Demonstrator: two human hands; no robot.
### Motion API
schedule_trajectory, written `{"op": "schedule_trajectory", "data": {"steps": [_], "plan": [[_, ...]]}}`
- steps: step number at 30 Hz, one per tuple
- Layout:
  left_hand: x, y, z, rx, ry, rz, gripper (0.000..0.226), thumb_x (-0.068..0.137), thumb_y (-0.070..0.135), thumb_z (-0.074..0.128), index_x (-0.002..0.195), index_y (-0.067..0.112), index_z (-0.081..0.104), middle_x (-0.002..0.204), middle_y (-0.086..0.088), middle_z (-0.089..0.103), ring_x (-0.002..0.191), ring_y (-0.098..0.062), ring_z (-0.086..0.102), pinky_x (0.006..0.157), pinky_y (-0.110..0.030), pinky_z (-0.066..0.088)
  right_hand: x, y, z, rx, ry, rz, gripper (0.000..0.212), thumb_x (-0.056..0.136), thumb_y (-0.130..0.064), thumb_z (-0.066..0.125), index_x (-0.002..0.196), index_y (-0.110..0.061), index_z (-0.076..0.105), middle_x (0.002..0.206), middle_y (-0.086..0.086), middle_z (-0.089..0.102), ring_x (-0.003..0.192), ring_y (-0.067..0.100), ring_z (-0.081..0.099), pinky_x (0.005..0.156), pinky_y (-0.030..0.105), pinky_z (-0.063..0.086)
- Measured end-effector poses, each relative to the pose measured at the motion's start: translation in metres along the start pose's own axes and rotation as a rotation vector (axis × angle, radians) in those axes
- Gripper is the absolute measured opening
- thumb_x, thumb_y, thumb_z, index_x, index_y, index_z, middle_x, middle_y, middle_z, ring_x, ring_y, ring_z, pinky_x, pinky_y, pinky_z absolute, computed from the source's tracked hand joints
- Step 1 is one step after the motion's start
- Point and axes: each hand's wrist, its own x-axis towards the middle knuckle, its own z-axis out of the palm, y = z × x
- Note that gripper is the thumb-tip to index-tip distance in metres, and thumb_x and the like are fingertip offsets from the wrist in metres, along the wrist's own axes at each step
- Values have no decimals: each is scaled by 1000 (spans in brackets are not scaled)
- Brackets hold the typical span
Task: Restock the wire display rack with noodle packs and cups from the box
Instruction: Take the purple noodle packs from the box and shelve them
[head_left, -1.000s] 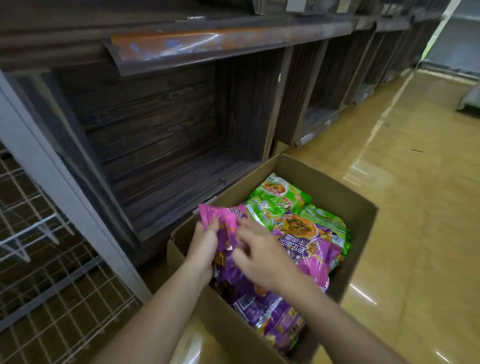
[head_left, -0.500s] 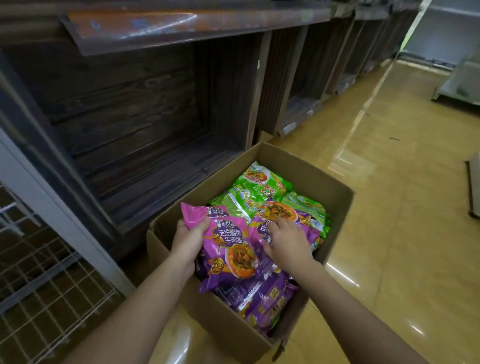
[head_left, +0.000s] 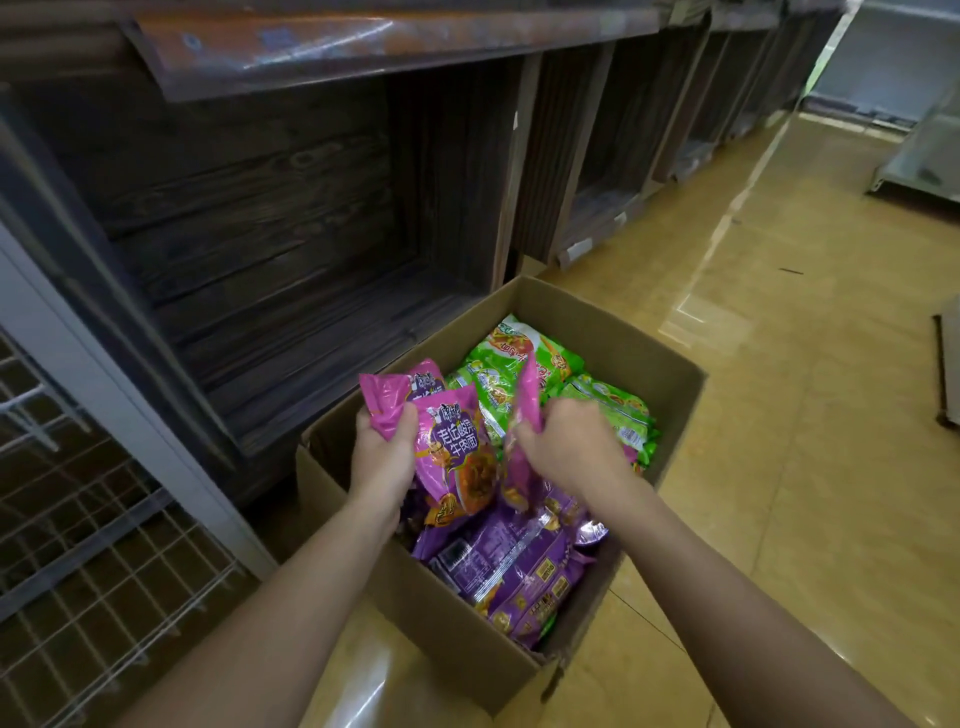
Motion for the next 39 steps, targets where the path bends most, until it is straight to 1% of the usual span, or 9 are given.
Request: {"op": "schedule_trajectory", "data": {"steps": [6,10,13,17,22,27,31,34,39], "plan": [[-3,-5,4,87,-49,20,33,97,32,57,128,25,48,94,1,70,81,-16,69,66,-27,52,15,-9,28,237,-176,-114,46,100,-40,47,76,-2,60,88,20,65,85,32,60,71,32,43],[2,-5,0,109,-54,-54,32,97,39,54,126,26,50,95,0,72,84,-19,70,69,-30,53,31,28,29,458,-446,-200,20,97,-36,56,106,-22,68,150,0,34,138,11,30,111,27,22],[1,-6,0,125,-63,-39,30,98,41,51,125,28,48,99,2,70,84,-15,68,64,-26,49,31,41,38,502,-573,-189,57,82,-50,71,129,-38,43,159,-2,21,145,18,25,112,36,30],[1,-5,-1,121,-2,53,34,99,41,48,131,28,49,103,6,69,84,-7,65,69,-24,49,29,32,43,405,-459,-119,94,77,-71,59,152,-45,9,148,8,45,136,22,44,105,30,37],[2,1,7,49,-9,37,46,96,48,50,137,27,44,106,1,69,87,-11,66,78,-31,51,13,14,49,613,-348,-85,95,65,-84,44,149,-44,24,154,-5,36,138,17,39,110,32,32],[0,3,8,18,-25,-23,39,95,47,53,128,26,48,90,5,69,77,-12,68,60,-26,49,9,9,53,864,-250,32,60,69,-81,48,122,-52,44,144,3,38,131,14,41,113,42,32],[-5,8,8,-43,-73,-8,30,96,42,54,119,24,52,94,3,72,76,-9,71,61,-22,53,9,14,62,946,-172,101,104,50,-88,66,138,-54,23,152,-2,37,137,18,42,114,46,34],[-9,6,10,-1,-130,-12,25,94,46,55,113,31,52,91,4,74,80,-14,73,71,-32,56,11,19,63,993,-64,226,99,73,-71,65,152,-28,23,154,-1,35,140,18,36,109,27,28],[-19,-3,12,242,-289,20,94,67,79,59,145,38,27,116,8,66,105,-16,67,101,-45,48,21,20,74,976,-35,518,104,76,-80,53,147,-8,29,149,11,41,135,31,42,108,42,37]]}}
